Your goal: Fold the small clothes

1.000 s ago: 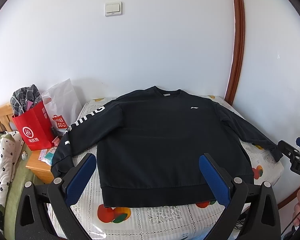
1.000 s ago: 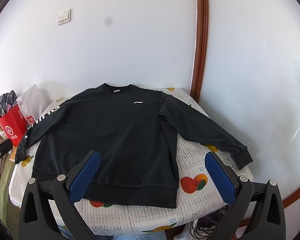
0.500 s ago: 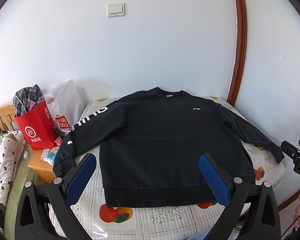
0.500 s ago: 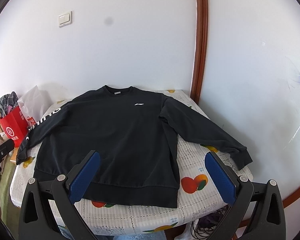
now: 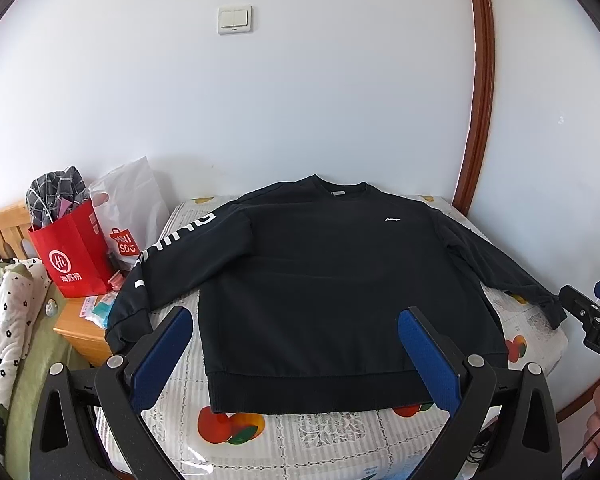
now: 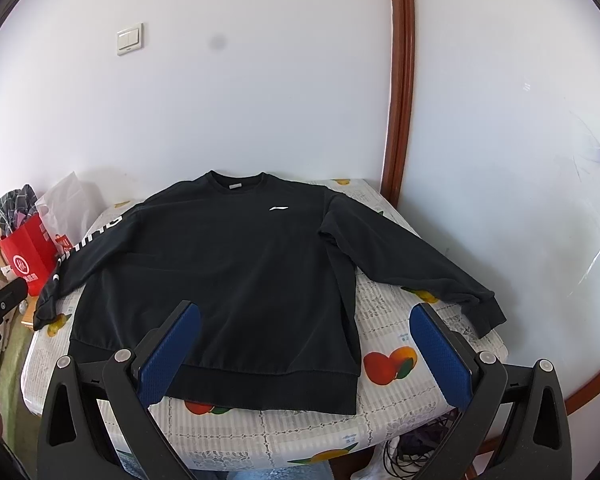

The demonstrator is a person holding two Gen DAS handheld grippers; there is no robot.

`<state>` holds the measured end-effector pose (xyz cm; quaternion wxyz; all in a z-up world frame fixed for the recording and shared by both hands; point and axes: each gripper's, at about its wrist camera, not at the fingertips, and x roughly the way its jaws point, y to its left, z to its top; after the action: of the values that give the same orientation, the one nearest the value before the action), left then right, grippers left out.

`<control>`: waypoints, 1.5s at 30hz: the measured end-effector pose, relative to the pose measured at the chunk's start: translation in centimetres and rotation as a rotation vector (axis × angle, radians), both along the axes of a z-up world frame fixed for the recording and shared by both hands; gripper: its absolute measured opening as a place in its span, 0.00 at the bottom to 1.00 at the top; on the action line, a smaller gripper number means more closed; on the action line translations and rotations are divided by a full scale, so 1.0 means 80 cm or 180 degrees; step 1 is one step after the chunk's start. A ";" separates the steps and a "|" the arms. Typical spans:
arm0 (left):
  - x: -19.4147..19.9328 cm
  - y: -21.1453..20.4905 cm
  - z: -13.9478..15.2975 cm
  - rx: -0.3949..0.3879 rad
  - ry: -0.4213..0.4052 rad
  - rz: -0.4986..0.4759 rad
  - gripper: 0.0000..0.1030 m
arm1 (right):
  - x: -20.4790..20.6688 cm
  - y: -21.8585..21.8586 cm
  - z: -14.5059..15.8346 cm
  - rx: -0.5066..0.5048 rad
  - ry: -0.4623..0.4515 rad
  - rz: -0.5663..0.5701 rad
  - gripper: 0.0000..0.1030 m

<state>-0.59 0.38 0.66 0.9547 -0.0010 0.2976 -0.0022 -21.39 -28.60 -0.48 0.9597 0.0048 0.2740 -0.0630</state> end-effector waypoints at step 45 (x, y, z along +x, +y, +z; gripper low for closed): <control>0.060 0.047 -0.044 -0.0087 0.0212 0.0101 1.00 | 0.038 0.002 -0.031 0.0052 0.0094 0.0151 1.00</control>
<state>4.18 4.15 -2.83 0.9441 -0.0189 0.3291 0.0088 -18.32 -28.44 -3.00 0.9566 0.0052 0.2887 -0.0381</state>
